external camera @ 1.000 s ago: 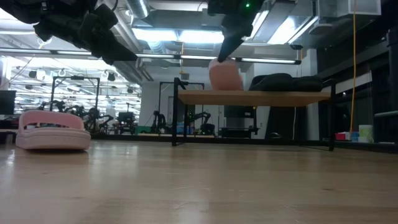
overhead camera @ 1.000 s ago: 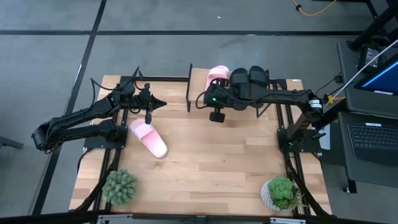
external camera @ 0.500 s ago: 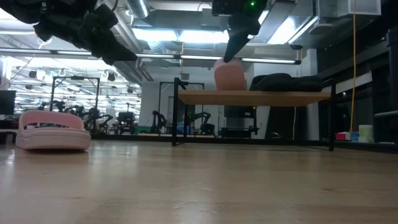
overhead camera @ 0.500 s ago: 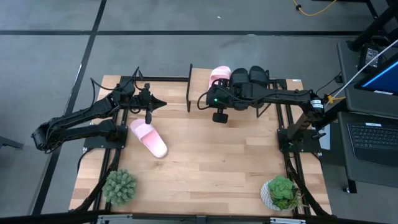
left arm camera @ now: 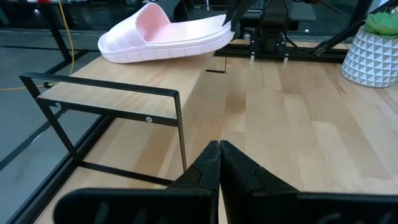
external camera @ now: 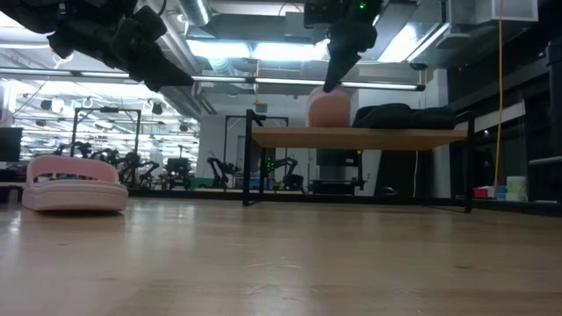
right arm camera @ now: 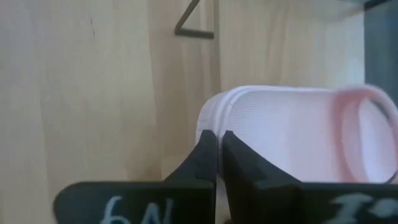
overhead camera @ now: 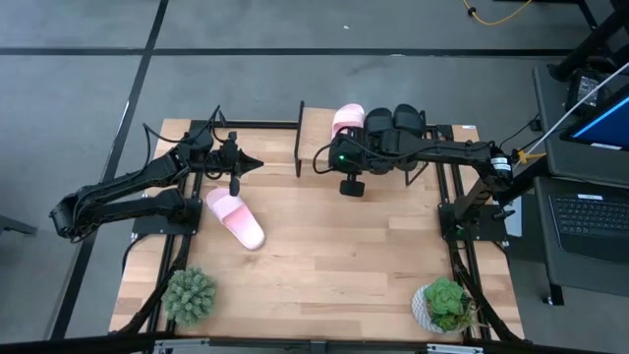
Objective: Pick and place slides into the shelf
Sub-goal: Put the top pink slides on the shelf
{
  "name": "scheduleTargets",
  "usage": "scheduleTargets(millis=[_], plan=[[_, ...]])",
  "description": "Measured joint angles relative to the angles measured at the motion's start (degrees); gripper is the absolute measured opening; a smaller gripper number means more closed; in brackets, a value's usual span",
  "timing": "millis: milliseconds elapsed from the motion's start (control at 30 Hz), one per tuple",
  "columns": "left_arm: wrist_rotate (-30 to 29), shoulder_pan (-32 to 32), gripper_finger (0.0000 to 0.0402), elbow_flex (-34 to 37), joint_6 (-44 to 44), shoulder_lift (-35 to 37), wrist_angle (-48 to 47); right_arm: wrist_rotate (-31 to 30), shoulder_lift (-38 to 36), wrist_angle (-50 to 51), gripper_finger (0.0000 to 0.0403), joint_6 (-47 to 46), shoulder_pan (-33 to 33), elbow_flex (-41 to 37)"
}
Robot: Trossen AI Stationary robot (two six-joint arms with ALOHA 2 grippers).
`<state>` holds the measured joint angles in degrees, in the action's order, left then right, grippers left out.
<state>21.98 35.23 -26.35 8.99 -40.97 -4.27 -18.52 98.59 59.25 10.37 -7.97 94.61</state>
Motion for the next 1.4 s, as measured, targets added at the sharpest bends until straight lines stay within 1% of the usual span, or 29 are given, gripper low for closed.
scheduleTargets(millis=[133,233,400,533,733,867,1067,1400], plan=[[0.00,0.01,0.0000,0.00,-0.01,0.00,0.00,0.38,0.00,1.81,0.0011,-2.41,-0.23,0.00],[0.00,0.01,0.0000,0.00,-0.97,0.00,0.00,0.63,0.00,1.73,0.0016,-2.53,-0.25,0.00],[0.01,0.00,0.0000,0.00,-1.39,0.00,0.00,0.89,0.00,1.72,0.0012,-2.67,-0.28,0.00],[0.00,0.01,0.0000,0.00,-1.40,0.00,0.00,3.92,0.00,1.76,0.0018,-2.73,-0.50,0.00],[0.00,0.01,0.0000,-0.01,-1.40,0.00,0.00,4.83,0.00,1.83,0.0025,-2.80,-1.23,0.00],[0.02,0.01,0.0000,0.00,-1.40,0.00,0.00,6.52,0.00,1.83,0.0027,-2.82,-1.57,0.00],[0.00,0.01,0.0000,0.00,-1.39,0.00,0.00,6.23,0.00,0.79,0.0010,-2.58,-1.57,0.00],[0.00,0.01,0.0000,-0.02,-1.37,0.00,0.00,6.13,0.00,-2.07,0.0009,-0.88,-1.57,0.00]])
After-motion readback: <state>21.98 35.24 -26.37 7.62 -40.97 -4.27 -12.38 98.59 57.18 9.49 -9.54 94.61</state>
